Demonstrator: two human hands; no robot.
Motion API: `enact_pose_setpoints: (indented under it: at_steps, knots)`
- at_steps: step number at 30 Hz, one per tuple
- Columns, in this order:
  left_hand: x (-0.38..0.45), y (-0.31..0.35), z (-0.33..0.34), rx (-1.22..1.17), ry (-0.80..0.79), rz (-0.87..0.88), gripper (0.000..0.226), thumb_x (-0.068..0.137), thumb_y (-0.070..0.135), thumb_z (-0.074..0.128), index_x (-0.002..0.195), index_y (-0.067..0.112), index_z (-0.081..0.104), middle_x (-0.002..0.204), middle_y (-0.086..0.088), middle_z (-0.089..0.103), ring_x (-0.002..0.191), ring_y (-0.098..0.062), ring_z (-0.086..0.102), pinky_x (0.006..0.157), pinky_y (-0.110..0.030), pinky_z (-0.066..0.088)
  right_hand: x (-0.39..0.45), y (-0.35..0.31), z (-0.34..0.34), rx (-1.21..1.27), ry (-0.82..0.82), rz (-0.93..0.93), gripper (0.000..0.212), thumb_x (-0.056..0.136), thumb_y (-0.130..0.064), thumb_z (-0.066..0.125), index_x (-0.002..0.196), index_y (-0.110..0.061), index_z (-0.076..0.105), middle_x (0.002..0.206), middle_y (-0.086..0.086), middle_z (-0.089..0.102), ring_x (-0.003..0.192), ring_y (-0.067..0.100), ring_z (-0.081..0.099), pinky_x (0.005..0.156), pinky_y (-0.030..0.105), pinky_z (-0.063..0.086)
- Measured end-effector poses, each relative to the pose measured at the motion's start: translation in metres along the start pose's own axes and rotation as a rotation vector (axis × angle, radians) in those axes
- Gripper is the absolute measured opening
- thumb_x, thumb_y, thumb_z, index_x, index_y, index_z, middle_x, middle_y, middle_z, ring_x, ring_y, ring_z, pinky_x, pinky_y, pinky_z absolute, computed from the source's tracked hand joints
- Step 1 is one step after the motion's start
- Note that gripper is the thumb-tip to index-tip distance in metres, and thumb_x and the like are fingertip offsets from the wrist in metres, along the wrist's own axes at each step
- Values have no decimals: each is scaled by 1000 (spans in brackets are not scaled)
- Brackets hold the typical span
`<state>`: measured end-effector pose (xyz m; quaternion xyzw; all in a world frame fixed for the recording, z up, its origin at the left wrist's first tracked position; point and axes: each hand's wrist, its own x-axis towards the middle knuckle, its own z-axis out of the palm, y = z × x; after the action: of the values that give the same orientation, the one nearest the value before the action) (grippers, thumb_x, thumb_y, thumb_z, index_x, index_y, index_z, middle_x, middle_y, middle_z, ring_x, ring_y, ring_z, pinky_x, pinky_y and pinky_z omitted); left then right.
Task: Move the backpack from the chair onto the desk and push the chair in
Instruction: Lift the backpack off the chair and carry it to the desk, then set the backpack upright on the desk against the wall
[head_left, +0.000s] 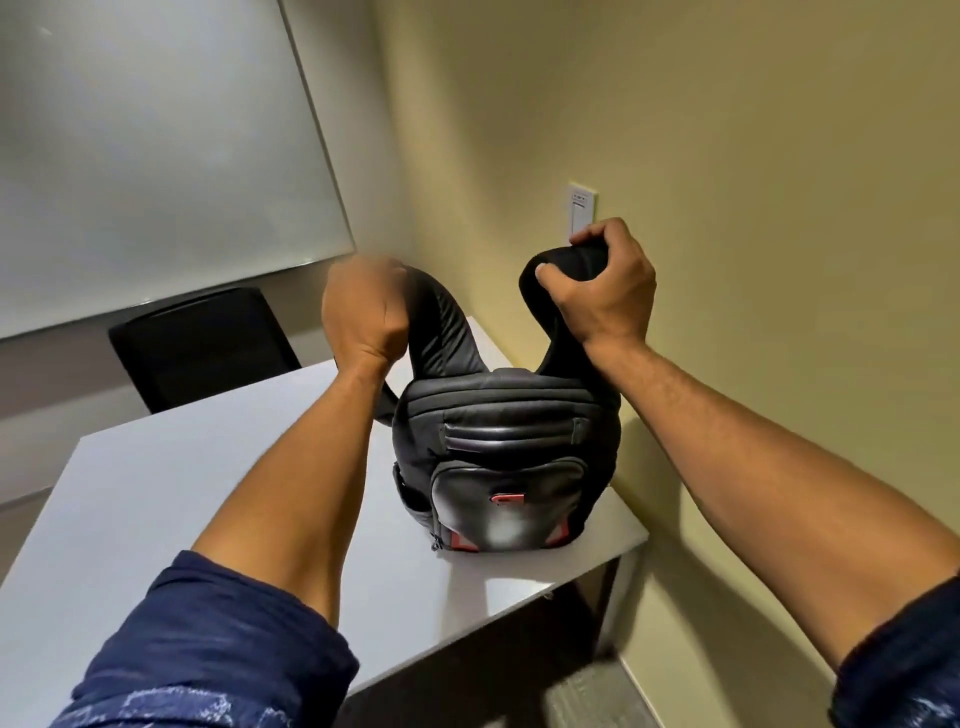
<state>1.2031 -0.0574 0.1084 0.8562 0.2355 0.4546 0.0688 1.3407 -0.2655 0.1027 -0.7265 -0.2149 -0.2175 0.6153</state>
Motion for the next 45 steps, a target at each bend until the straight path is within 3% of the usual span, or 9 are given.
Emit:
enact_pose_setpoints:
  at_steps: [4, 9, 14, 18, 22, 25, 32, 39, 45]
  knots:
    - [1, -3, 11, 19, 33, -38, 61, 99, 49, 22, 104, 11, 70, 97, -13, 67, 87, -30, 50, 69, -34, 31, 8, 3, 2, -23, -21, -15, 43, 73, -39, 78, 107, -17, 63, 105, 0, 68, 94, 19, 62, 73, 30, 49]
    - [17, -14, 23, -16, -67, -67, 75, 99, 62, 13, 96, 12, 69, 97, -14, 69, 95, -32, 51, 76, -42, 38, 13, -7, 14, -635, -239, -144, 76, 88, -73, 51, 146, -24, 45, 150, 17, 41, 135, 36, 41, 105, 52, 39]
    - [10, -18, 29, -81, -376, -261, 52, 103, 49, 26, 115, 25, 71, 121, -10, 68, 125, -37, 41, 103, -50, 26, -34, 29, 5, -473, -869, -730, 98, 76, -89, 52, 155, -33, 38, 158, 5, 41, 143, 23, 37, 119, 52, 26]
    - [14, 2, 25, -95, -429, 82, 42, 78, 41, 44, 102, 24, 74, 113, -1, 70, 114, -26, 48, 91, -38, 33, -41, 43, 11, -514, -978, -622, 107, 75, -86, 57, 160, -27, 29, 153, 0, 50, 138, 21, 45, 117, 44, 28]
    - [5, 25, 28, -118, -878, 222, 56, 86, 69, 43, 83, 20, 71, 83, -2, 70, 79, -22, 63, 76, -41, 54, -26, 34, 13, -578, -1135, -549, 107, 64, -90, 59, 144, -20, 49, 136, -2, 59, 128, 23, 51, 115, 41, 31]
    - [-7, 33, 38, -40, -979, 252, 73, 80, 84, 35, 78, 19, 68, 72, -1, 66, 71, -21, 63, 72, -42, 56, -11, 30, 1, -658, -1280, -652, 103, 59, -83, 73, 143, -32, 42, 126, -7, 60, 114, 12, 52, 109, 35, 35]
    - [-8, 37, 45, 73, -1066, 319, 56, 68, 83, 65, 87, 31, 63, 76, 9, 65, 75, -16, 64, 70, -33, 53, 6, 18, 1, -894, -1107, -821, 58, 69, -40, 82, 118, -30, 53, 105, -12, 66, 97, 15, 62, 101, 39, 40]
    - [-15, 46, 43, 29, -962, 265, 65, 81, 75, 62, 114, 19, 65, 98, -5, 72, 89, -25, 66, 79, -38, 54, 6, 10, 8, -1025, -1002, -979, 62, 76, -29, 79, 129, -21, 48, 117, -3, 61, 102, 21, 64, 82, 42, 38]
    - [-22, 50, 32, 98, -809, 123, 51, 84, 69, 58, 87, 18, 63, 75, 1, 63, 66, -16, 56, 60, -30, 46, 8, 0, 16, -1035, -900, -1287, 38, 100, -26, 53, 135, -14, 46, 125, 5, 60, 113, 26, 63, 75, 42, 50]
